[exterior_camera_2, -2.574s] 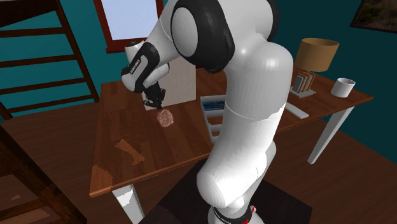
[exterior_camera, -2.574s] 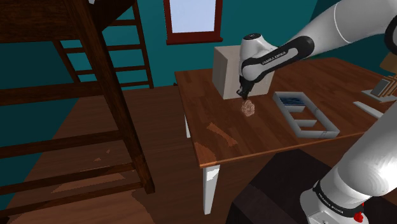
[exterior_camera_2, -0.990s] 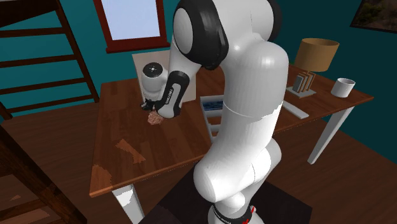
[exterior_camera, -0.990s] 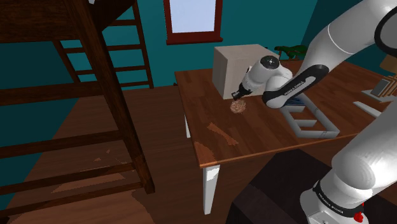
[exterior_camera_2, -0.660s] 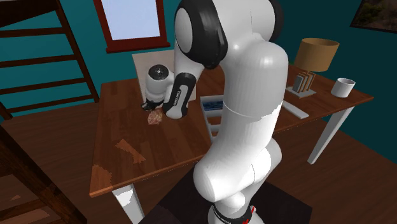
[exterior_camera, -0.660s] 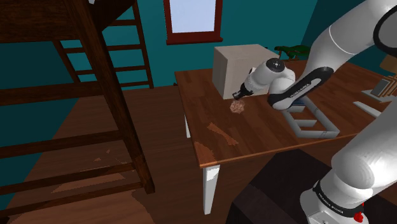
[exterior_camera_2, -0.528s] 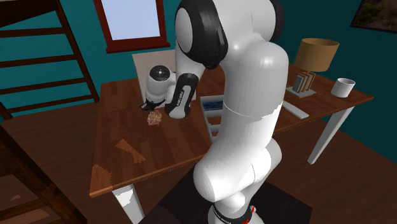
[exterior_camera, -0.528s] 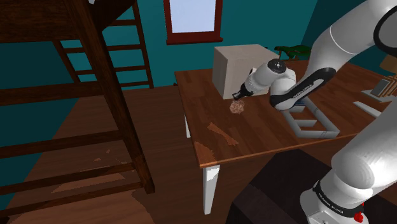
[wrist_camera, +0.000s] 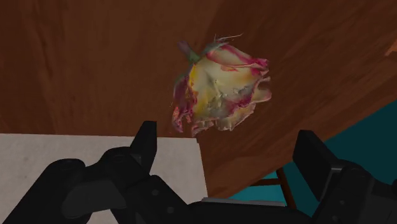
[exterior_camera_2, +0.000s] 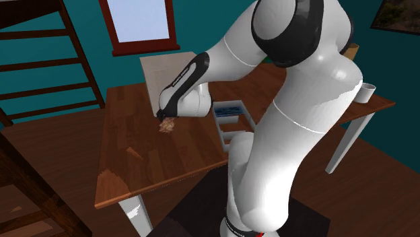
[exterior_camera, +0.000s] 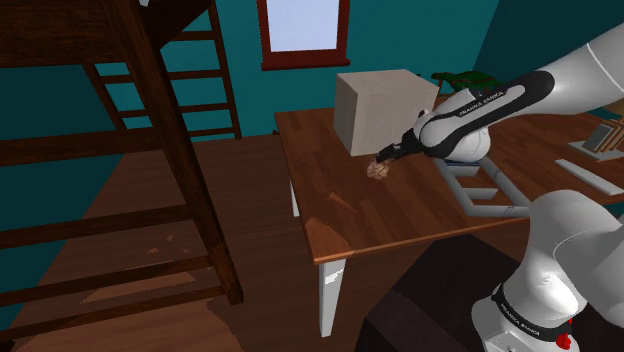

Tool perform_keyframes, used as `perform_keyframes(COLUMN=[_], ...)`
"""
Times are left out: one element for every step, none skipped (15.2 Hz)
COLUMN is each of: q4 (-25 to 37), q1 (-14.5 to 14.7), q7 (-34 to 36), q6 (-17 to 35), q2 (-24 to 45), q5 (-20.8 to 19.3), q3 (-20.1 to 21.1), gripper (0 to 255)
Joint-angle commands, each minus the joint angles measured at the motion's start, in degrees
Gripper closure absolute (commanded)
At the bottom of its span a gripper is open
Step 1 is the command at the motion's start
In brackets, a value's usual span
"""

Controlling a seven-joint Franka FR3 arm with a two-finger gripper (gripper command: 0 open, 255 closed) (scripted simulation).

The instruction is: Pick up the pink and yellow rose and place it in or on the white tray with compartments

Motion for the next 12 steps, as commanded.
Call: perform_keyframes(q4=[0.2,0.6,1.0,1.4,1.9,2.6,2.6,2.6,2.6,2.6,2.6,2.6], q1=[7.5,10.8,14.3,17.9,21.5,27.3,27.3,27.3,27.3,27.3,27.3,27.3], q7=[-4.5,-5.1,-5.7,-6.2,-6.6,-7.3,-7.2,-7.2,-7.2,-7.2,-7.2,-7.2], q6=[0.5,1.3,2.0,2.8,3.5,4.7,4.7,4.7,4.7,4.7,4.7,4.7], q2=[-0.5,-0.1,0.2,0.5,0.6,0.7,0.7,0.7,0.7,0.7,0.7,0.7], q5=[0.6,1.4,2.0,2.6,3.2,3.9,3.8,3.7,3.7,3.7,3.7,3.7], q3=[-7.4,-10.3,-13.4,-16.6,-20.0,-25.3,-25.3,-25.3,-25.3,-25.3,-25.3,-25.3], gripper=[0,0,0,0,0,0,0,0,0,0,0,0])
